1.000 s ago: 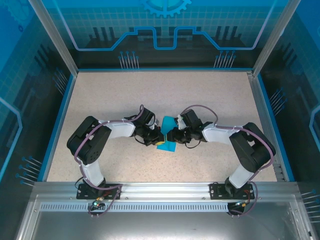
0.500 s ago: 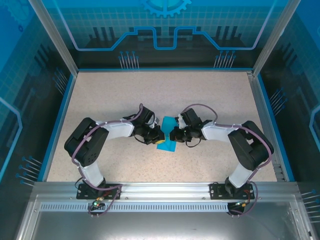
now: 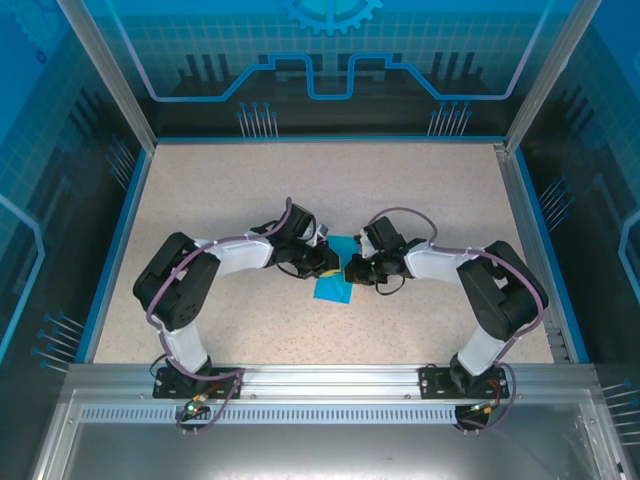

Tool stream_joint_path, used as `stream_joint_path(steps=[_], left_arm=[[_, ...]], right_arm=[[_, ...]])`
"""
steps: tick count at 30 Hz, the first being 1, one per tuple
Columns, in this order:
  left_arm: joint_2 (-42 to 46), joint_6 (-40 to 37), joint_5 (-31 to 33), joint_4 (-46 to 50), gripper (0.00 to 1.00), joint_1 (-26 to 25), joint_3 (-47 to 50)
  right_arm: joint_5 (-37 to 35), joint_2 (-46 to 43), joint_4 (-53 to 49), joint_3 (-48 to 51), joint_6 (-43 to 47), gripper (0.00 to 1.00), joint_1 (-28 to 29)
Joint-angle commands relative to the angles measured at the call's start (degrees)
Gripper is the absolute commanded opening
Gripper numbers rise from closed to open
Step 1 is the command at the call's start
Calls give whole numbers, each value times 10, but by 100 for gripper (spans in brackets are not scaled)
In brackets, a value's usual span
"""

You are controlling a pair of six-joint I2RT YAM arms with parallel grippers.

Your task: Fold a paper plane with a square sheet of paper (pick it up from the middle)

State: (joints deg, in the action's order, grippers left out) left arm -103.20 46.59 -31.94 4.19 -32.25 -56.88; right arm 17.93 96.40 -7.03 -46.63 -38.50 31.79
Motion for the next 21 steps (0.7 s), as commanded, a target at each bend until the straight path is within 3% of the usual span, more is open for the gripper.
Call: stream_joint_path(steps=[1,21], left_arm=[[-17,-7,-14,11,14,-6,-18],[-46,-12,-4,18,12,-6,-32]], right_arm=[[-10,4,-18,-18,11,9,-12],[-37,22,-34,-34,25,10,-19]])
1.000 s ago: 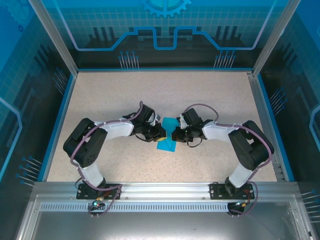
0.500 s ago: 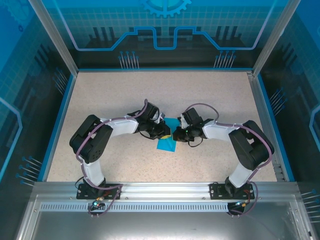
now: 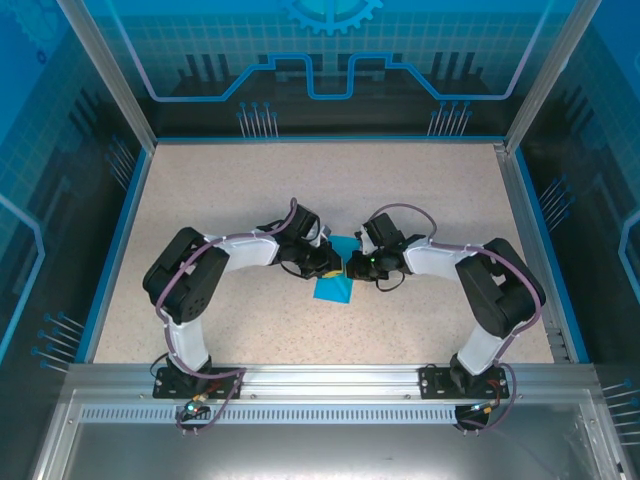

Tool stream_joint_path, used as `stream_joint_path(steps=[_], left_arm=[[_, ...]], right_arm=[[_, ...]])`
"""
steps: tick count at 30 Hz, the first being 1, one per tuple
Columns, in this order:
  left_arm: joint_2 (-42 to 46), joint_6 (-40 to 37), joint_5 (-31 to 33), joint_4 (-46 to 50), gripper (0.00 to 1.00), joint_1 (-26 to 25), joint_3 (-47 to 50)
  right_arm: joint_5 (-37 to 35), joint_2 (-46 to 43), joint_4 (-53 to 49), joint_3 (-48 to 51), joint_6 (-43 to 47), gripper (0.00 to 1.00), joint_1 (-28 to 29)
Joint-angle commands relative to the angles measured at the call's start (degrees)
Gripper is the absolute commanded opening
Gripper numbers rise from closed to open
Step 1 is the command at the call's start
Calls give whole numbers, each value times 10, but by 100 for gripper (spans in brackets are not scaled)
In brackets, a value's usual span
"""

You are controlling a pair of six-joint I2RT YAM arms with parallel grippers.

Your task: Fold a paper plane with a square sheet of paper (pick it up from the middle)

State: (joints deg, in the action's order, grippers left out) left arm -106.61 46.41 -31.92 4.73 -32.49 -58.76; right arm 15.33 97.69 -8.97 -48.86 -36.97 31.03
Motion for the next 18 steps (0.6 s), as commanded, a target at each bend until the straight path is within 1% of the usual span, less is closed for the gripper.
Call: stream_joint_path(steps=[1,18], left_arm=[[-13,-11,-4,12,12,-4,-14],[-29,-18,-2,19,10,-3,-27]], right_arm=[[-11,9,-14,-11,10,10,-11],[-14,21,-14,-12,13,9,-15]])
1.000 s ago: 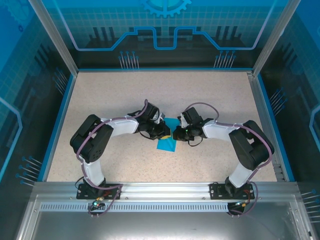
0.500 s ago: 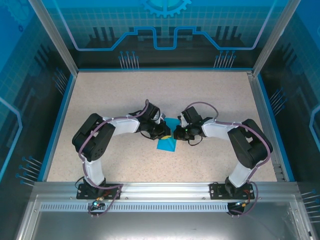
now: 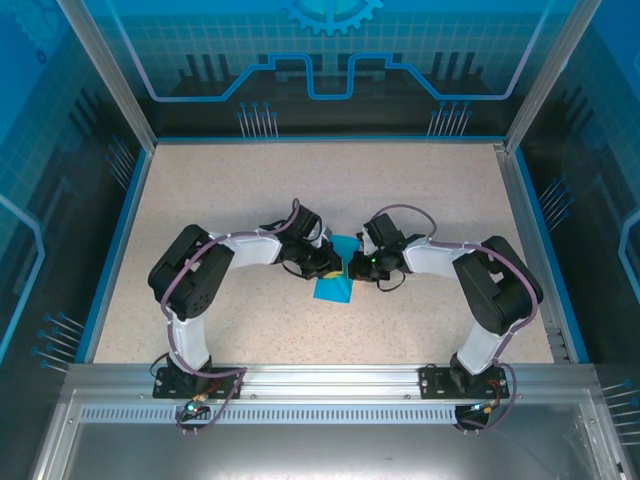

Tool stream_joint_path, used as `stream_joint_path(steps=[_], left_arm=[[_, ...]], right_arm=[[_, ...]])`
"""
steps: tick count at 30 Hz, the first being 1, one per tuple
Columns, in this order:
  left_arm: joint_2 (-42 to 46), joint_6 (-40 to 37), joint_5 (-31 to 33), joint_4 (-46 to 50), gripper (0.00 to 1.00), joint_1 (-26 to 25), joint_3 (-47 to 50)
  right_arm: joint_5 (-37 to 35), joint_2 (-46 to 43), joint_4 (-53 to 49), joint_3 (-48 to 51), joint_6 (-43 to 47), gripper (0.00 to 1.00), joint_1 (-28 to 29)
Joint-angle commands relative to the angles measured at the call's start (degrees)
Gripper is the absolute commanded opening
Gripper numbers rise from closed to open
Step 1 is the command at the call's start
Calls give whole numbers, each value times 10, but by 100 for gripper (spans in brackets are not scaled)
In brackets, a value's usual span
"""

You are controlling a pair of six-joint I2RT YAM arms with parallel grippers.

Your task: Fold a paper plane with a square sheet of paper (pick it up from the middle)

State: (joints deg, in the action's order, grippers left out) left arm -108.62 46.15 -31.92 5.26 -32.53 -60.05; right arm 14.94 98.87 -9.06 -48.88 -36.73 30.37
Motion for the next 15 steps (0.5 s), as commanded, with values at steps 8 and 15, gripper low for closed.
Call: stream_joint_path(steps=[8,15], left_arm=[[-16,-18,-4,18,10,-4,-16],[-22,-19,-6,19,10,-4,-15]], right_arm=[[-15,9,-17,-27,11,9,-10],[-19,11,-18,-28,11,9,-13]])
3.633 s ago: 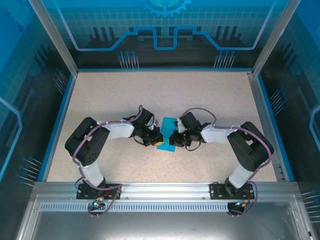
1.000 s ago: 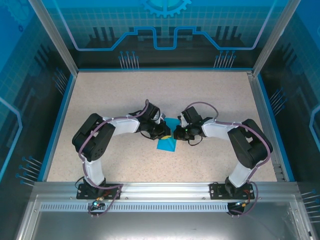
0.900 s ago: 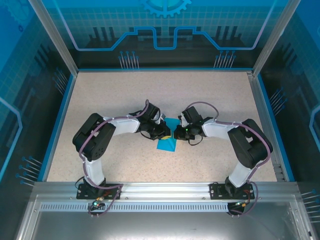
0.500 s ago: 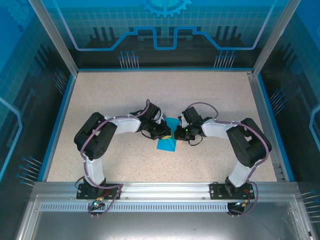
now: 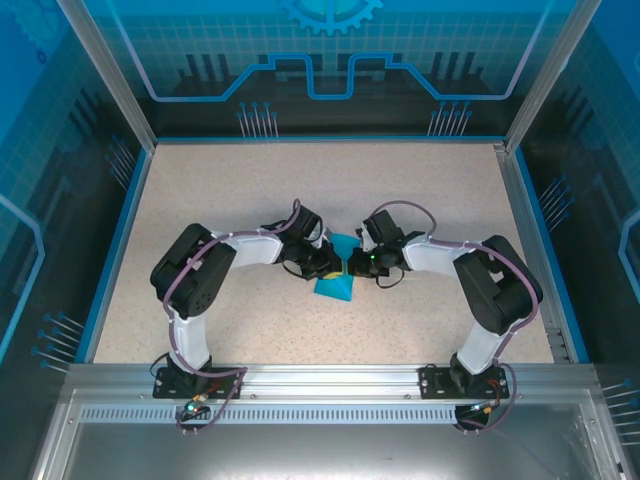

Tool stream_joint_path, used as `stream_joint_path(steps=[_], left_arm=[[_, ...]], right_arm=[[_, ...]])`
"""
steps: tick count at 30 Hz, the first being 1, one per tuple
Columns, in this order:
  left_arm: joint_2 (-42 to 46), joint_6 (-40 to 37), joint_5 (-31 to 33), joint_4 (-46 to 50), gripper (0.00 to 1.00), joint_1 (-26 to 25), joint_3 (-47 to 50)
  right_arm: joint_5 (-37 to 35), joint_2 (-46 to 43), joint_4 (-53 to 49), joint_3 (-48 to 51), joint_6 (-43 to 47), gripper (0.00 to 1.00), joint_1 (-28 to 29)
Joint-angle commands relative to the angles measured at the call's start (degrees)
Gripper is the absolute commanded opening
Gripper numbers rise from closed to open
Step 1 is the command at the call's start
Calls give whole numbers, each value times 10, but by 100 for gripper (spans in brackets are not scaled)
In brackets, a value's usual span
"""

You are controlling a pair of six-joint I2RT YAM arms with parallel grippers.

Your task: Fold a paper plane with a square sheet of paper (pick it up from the middle)

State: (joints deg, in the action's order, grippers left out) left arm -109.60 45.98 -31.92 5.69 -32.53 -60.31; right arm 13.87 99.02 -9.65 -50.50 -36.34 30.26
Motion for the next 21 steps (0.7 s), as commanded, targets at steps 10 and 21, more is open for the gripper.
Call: stream_joint_path(steps=[10,21], left_arm=[[-16,-17,-3,16,10,-4,-12],[18,-17,-10,7,10,-3,0]], right_arm=[[1,7,-15,-7,4,9,-12],[39,-6,-10,19,-14,10,-10]])
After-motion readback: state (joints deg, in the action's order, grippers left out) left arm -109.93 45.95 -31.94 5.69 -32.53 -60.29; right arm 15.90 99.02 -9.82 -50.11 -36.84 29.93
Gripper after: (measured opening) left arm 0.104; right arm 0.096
